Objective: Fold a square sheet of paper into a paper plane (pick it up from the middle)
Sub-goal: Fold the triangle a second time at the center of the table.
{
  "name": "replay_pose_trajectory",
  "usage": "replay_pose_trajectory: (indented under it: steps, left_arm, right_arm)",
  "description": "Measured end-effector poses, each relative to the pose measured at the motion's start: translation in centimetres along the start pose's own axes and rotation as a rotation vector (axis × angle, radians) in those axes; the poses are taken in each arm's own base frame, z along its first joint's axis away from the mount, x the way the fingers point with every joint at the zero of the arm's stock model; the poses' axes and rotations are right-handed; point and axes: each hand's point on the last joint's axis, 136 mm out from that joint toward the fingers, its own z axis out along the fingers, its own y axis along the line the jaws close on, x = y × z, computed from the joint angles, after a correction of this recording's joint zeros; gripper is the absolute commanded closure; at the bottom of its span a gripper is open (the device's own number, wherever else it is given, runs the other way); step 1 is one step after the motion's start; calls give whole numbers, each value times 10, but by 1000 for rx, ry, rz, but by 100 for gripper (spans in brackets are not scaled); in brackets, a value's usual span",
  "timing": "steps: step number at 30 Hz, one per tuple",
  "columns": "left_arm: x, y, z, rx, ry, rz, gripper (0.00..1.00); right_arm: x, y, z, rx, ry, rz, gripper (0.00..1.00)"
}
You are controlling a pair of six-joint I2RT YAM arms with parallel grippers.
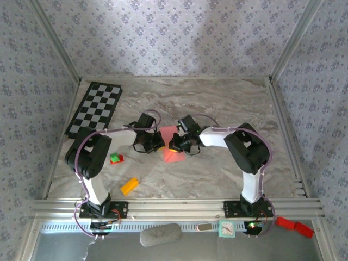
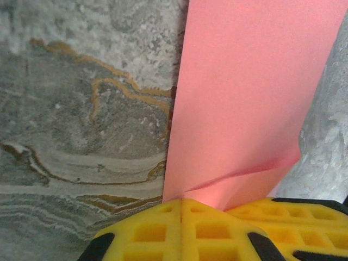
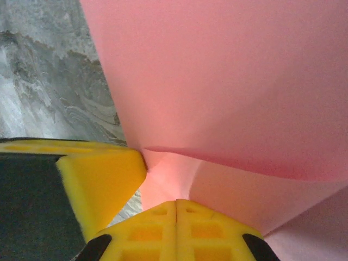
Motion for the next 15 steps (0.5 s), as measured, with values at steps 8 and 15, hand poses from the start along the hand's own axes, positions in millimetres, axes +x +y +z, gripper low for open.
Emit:
replay_pose_trajectory:
  steps: [8, 15]
  left_arm:
    - [-2, -1, 1, -24, 12, 42, 97]
    - [-3, -1, 1, -34, 21, 74, 98]
  right_arm:
    - [-1, 1, -2, -2, -4, -66, 99]
    - [-5, -1, -2, 7, -17, -78, 99]
